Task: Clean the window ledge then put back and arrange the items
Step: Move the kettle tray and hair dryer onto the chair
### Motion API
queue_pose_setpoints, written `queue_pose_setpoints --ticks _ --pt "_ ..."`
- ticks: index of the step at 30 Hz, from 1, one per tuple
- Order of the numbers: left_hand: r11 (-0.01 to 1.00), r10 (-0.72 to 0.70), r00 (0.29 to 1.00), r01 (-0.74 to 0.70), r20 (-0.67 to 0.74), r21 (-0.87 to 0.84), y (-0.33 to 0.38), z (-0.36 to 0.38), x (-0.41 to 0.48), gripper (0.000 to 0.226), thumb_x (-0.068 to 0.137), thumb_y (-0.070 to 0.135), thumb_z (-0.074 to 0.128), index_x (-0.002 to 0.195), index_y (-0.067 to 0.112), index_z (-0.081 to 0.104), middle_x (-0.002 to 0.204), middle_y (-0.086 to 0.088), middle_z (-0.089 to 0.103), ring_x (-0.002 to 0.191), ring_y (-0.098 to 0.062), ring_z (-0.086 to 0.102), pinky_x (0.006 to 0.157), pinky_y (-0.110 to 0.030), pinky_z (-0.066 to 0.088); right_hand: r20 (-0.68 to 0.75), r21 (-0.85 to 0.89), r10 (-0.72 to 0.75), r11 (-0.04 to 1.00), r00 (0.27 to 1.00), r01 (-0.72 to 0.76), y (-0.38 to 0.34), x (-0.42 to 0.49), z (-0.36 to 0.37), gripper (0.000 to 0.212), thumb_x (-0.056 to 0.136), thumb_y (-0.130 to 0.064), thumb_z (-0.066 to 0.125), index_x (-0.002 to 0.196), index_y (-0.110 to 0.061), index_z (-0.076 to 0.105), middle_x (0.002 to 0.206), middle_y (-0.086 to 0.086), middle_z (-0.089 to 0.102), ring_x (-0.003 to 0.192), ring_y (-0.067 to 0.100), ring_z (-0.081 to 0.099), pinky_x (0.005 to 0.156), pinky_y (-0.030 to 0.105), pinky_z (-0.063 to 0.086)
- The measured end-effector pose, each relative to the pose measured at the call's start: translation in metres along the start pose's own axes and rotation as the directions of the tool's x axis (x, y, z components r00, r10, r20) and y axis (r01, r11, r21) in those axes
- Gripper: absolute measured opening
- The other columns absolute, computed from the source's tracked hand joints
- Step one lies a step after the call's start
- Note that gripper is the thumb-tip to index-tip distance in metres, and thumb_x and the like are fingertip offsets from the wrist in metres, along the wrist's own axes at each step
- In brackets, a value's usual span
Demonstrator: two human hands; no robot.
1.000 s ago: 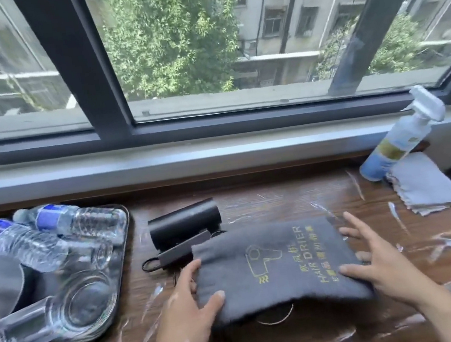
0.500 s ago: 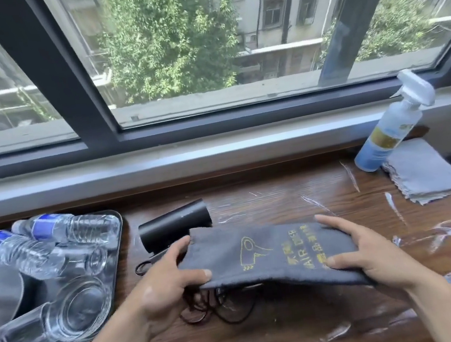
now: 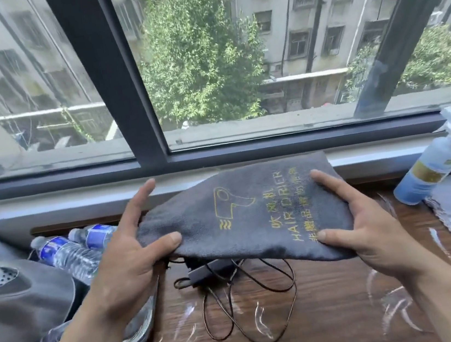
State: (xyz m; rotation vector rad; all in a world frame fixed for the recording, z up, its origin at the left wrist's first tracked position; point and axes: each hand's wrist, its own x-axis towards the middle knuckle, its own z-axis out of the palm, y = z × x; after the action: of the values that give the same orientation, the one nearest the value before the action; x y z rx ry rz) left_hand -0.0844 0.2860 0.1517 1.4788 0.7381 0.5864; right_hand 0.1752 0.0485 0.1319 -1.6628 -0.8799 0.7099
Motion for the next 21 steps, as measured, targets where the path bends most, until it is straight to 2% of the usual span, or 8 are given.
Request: queue_pose_setpoints --ticks 3,4,5,7,9,13,18,21 --pt "0.995 0.023 0.999 -0.018 -0.045 0.101 -0.010 -0.031 -0.010 0.089 0.063 0.027 0.084 0.138 0.059 0.048 0.129 -0.013 0.068 0.118 -0.031 0.064 0.113 -0.058 0.040 0.056 -0.052 -0.026 0.998 0.998 0.029 -0.009 0.014 0.025 0.095 0.076 0.014 0.076 0.146 -0.041 0.042 0.138 -0.026 0.055 0.130 0.002 0.052 0.109 0.019 0.039" --pt "0.991 0.037 0.997 -0.027 -0.073 0.131 -0.014 -0.041 -0.013 0.089 0.067 0.023 0.085 0.139 0.059 0.048 0.126 -0.007 0.071 0.119 -0.027 0.065 0.114 -0.052 0.042 0.076 -0.077 -0.030 0.996 0.997 0.036 -0.010 0.019 0.036 0.096 0.076 0.013 0.076 0.147 -0.042 0.040 0.139 -0.028 0.054 0.130 -0.001 0.051 0.109 0.016 0.037" --pt "0.986 0.057 0.992 -0.038 -0.114 0.165 -0.020 -0.050 -0.017 0.088 0.073 0.013 0.086 0.138 0.058 0.049 0.120 0.005 0.074 0.117 -0.016 0.068 0.111 -0.037 0.047 0.097 -0.110 -0.035 0.993 0.995 0.045 -0.011 0.024 0.048 0.097 0.076 0.011 0.076 0.148 -0.042 0.038 0.140 -0.028 0.052 0.132 -0.003 0.048 0.110 0.015 0.035" --pt "0.969 0.088 0.978 -0.040 -0.187 0.243 -0.031 -0.066 -0.028 0.086 0.081 -0.007 0.078 0.136 0.052 0.050 0.102 0.038 0.071 0.099 0.017 0.065 0.089 -0.002 0.046 0.145 -0.177 -0.059 0.980 0.988 0.085 -0.011 0.035 0.075 0.098 0.075 0.008 0.075 0.151 -0.040 0.035 0.147 -0.024 0.047 0.135 -0.004 0.044 0.113 0.015 0.030" --pt "0.955 0.106 0.965 -0.031 -0.241 0.295 -0.045 -0.086 -0.042 0.087 0.079 -0.009 0.079 0.135 0.051 0.051 0.102 0.047 0.065 0.088 0.027 0.059 0.077 0.007 0.039 0.204 -0.220 -0.062 0.970 0.977 0.107 -0.011 0.046 0.105 0.098 0.076 0.006 0.073 0.152 -0.041 0.032 0.149 -0.022 0.043 0.135 -0.006 0.042 0.114 0.015 0.029" --pt "0.939 0.097 0.940 0.023 -0.327 0.344 -0.076 -0.124 -0.073 0.080 0.063 0.026 0.075 0.122 0.074 0.051 0.110 0.041 0.067 0.091 0.019 0.062 0.084 0.004 0.041 0.363 -0.297 -0.045 0.941 0.931 0.161 -0.007 0.070 0.164 0.096 0.077 0.002 0.067 0.153 -0.043 0.029 0.152 -0.025 0.034 0.139 -0.008 0.035 0.115 0.015 0.027" --pt "0.911 0.148 0.863 0.071 -0.483 0.407 -0.121 -0.132 -0.106 0.077 0.067 0.032 0.071 0.124 0.078 0.046 0.125 0.048 0.055 0.115 0.024 0.053 0.093 0.008 0.032 0.524 -0.428 -0.063 0.843 0.850 0.326 -0.020 0.113 0.216 0.098 0.076 0.000 0.062 0.154 -0.046 0.024 0.156 -0.020 0.028 0.139 -0.004 0.032 0.110 0.007 0.024" --pt "0.867 0.169 0.781 0.172 -0.601 0.467 -0.146 -0.130 -0.109 0.076 0.075 0.041 0.054 0.145 0.064 0.033 0.128 0.003 0.068 0.114 -0.015 0.067 0.090 0.010 0.029 0.612 -0.477 -0.084 0.754 0.786 0.452 -0.027 0.145 0.247 0.097 0.075 0.001 0.061 0.154 -0.042 0.026 0.159 -0.017 0.023 0.140 0.002 0.031 0.112 0.012 0.027"
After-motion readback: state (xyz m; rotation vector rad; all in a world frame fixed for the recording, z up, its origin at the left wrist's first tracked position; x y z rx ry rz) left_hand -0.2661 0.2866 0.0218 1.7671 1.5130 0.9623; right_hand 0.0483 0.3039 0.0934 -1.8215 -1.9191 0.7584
